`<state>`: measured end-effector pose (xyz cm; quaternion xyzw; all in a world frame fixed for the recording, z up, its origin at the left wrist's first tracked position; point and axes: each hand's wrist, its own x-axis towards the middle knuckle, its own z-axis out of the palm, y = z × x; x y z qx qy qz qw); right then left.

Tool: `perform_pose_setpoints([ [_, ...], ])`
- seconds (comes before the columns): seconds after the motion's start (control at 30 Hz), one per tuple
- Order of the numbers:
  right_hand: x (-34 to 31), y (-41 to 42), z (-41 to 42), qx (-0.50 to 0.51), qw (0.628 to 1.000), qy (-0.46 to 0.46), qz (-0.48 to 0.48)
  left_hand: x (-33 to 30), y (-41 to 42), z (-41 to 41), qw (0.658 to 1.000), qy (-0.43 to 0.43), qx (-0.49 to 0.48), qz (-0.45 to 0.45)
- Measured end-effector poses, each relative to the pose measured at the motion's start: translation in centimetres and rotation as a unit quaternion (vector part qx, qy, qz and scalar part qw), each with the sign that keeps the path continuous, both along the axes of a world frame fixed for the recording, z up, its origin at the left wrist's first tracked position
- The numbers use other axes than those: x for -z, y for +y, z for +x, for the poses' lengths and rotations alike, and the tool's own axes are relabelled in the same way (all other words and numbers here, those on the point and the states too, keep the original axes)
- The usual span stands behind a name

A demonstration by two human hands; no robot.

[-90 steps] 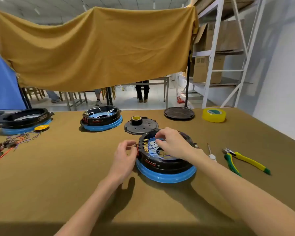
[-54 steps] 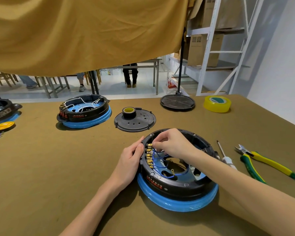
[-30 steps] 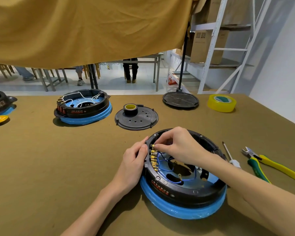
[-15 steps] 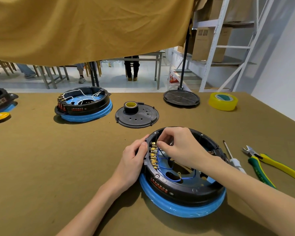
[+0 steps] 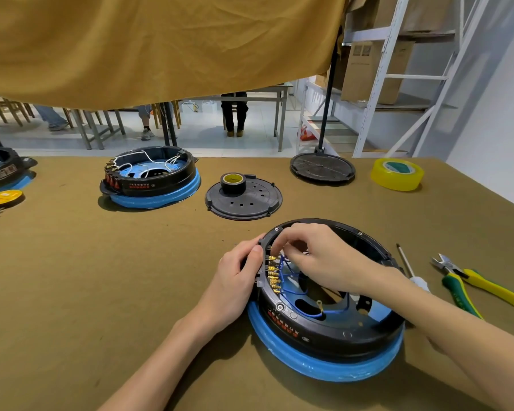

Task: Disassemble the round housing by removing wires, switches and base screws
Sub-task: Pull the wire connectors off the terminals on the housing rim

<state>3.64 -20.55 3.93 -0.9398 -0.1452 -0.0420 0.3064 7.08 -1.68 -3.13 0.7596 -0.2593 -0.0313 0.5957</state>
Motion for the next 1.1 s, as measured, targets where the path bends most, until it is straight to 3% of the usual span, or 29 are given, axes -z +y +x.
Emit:
perform_pose_setpoints([
  [0.27, -2.2, 0.9, 0.3, -0.005, 0.997, 0.014, -0.079, -0.4, -0.2, -0.2, 1.000, -0.009, -0.019, 0.022],
  [0.57, 0.1, 1.5, -1.0, 0.063, 0.995, -0.058, -0.042, -0.4, -0.3, -0.4, 1.000, -0.005, -0.013, 0.001],
  [0.7, -1.6, 0.5, 0.1, 0.015, 0.999, 0.018, -0.027, -0.5, -0.4, -0.6, 1.000, 0.014, -0.010, -0.010],
  [0.8, -0.8, 0.6, -0.3, 0.020, 1.000, -0.007, -0.012, -0.7, -0.3, -0.7, 1.000, 0.014, -0.006, -0.007],
  [0.9, 0.3, 1.0, -0.7, 0.029, 0.998, -0.056, 0.010, -0.7, -0.3, -0.7, 1.000, 0.013, -0.018, 0.015],
  [1.1, 0.4, 0.2, 0.2, 0.023, 0.998, -0.036, 0.038, -0.8, -0.2, -0.7, 0.992, 0.047, -0.028, 0.109],
])
